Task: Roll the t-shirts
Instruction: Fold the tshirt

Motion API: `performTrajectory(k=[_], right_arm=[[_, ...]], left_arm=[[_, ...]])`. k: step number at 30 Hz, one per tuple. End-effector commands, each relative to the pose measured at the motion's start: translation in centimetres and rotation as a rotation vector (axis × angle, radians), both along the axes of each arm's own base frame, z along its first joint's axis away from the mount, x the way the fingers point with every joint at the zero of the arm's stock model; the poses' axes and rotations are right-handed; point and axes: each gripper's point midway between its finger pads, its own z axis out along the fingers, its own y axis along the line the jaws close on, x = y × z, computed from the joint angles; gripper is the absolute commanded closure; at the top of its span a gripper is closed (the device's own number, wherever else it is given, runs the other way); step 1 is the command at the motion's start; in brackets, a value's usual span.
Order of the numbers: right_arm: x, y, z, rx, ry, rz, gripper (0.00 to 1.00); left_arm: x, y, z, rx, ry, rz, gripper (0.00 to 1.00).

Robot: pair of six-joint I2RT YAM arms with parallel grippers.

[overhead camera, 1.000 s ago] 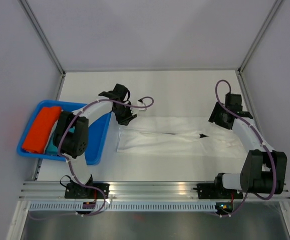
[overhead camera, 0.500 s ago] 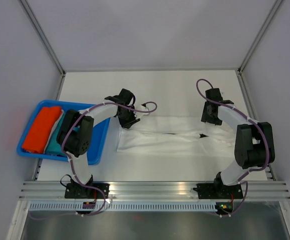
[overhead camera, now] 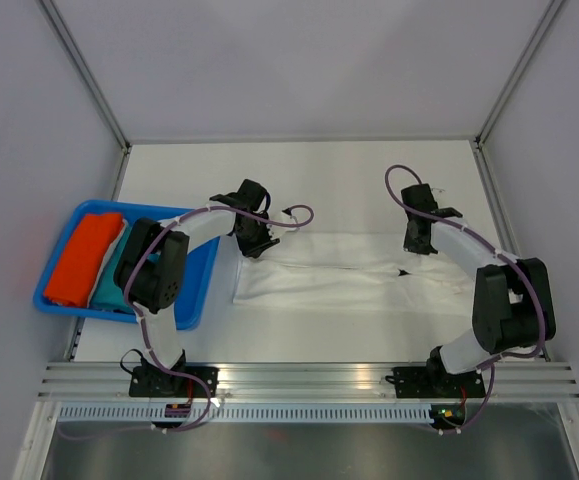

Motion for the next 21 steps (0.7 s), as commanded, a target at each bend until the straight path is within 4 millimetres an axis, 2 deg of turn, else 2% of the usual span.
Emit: performTrajectory(k=[1, 2, 11, 14, 17, 19, 20, 21], right_arm=[[-2.9, 1.1, -0.3, 0.018, 0.030, -0.004, 0.99], [-4.1, 1.4, -0.6, 0.027, 0.047, -0.005, 1.00], [-8.9, 3.7, -0.7, 0.185, 0.070, -0.030, 0.98], [-10.9, 4.2, -1.6, 0.221, 0.122, -0.051, 0.89], [-11.1, 5.5, -1.0, 0.257, 0.119, -0.037, 0.87], [-11.4, 5.6, -0.6, 0.269, 0.123, -0.042, 0.85], [-12.0, 6.0, -0.4, 0.294, 0.140, -0.044, 0.84], [-12.2, 6.3, 0.0, 0.318, 0.131, -0.044, 0.77]], left_arm=[[0.1, -0.1, -0.2, -0.011, -0.008, 0.014, 0.64], [0.1, 0.0, -0.2, -0.011, -0.010, 0.013, 0.64], [-0.1, 0.2, -0.2, -0.012, -0.036, -0.008, 0.65], [-0.1, 0.3, -0.2, -0.013, -0.043, -0.010, 0.65], [-0.3, 0.5, -0.5, -0.008, -0.042, -0.017, 0.65], [-0.4, 0.6, -0.5, -0.006, -0.047, -0.023, 0.65], [-0.5, 0.7, -0.6, -0.003, -0.046, -0.026, 0.65], [-0.5, 0.7, -0.4, -0.006, -0.050, -0.026, 0.65]])
